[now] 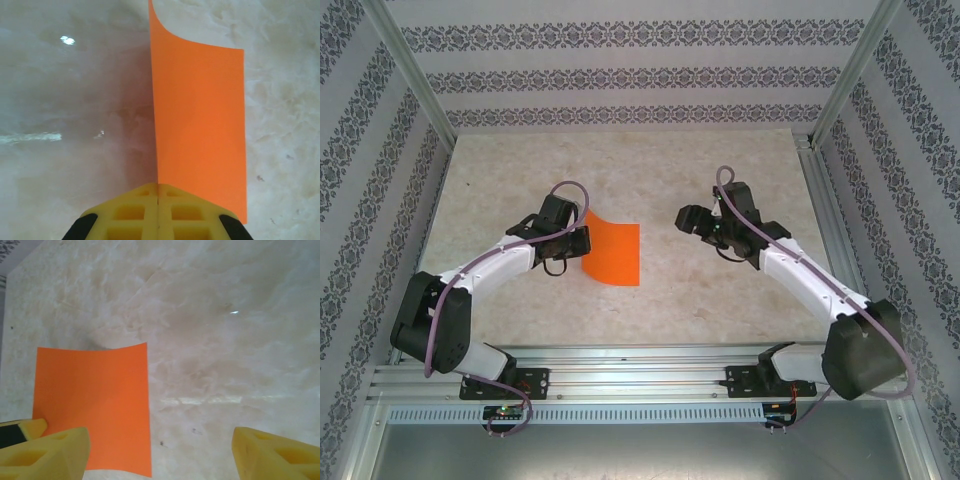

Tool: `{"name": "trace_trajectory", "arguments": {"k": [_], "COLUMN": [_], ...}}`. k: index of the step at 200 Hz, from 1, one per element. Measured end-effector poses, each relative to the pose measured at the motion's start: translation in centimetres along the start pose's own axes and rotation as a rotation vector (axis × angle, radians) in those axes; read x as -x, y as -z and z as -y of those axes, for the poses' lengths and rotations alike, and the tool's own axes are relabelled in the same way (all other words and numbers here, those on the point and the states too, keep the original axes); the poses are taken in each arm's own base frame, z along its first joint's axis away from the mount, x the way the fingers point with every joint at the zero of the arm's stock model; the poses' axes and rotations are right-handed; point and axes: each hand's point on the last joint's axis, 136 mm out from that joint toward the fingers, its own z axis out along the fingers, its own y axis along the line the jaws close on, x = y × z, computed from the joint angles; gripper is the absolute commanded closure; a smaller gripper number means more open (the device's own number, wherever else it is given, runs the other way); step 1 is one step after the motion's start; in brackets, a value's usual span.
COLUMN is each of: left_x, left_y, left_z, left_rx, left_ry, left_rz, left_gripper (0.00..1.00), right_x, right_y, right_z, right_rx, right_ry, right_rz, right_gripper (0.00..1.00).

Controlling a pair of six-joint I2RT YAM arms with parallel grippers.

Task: Fold a paper plane with a square sheet of paper (fold left side to right side)
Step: Place a square sheet of paper at the center of the table, then first fold in half a square sheet of paper at the center of the table.

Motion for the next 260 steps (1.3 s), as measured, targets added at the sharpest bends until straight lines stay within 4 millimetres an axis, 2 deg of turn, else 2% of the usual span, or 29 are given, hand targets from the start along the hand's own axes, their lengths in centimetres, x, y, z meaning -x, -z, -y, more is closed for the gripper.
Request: {"name": "trace_trajectory", "arguments": {"k": [14,39,64,109,147,198,260], "left_x": [0.2,0.5,0.5,0.5,0.5,0.9,0.9], "left_y": [0.2,0.6,0.8,1.1,1.1,1.4,1.0], "left_z": [-0.4,-0.3,0.3,1.7,1.9,2.9,3.1], "left_rx": [0.029,0.036,0.021,-0.008,-0.010,-0.022,-0.003], "left_ry": [-0.019,-0.065,-0.128,-0.213,-0.241,-0.275,-0.296], "left_rz": [0.005,0.017,0.021,0.023,0.024,0.034,0.026], "left_gripper": [1.00,1.00,1.00,1.00,1.00,1.00,1.00], "right_x": [-0.8,-2.1,-2.3,-0.3,-0.2,-2.0,-3.5], "right_y": [-1.9,-5.6,-8.4,-10.8,-12.9,-15.7,-16.0], "right_z": [-1.4,-4.0,-6.4,-11.9,-15.2,-16.8,-16.0], "right_rx": [0.035,0.106,0.165,0.278,0.322,0.288,0.226], "right_ry": [-0.034,-0.117,-0.184,-0.228,-0.226,-0.198,-0.158], "right_rz": [-0.033,-0.104,-0.148,-0.157,-0.187,-0.264,-0.314], "right_gripper": [0.29,0.39,0.40,0.44,0.48,0.53,0.67]}}
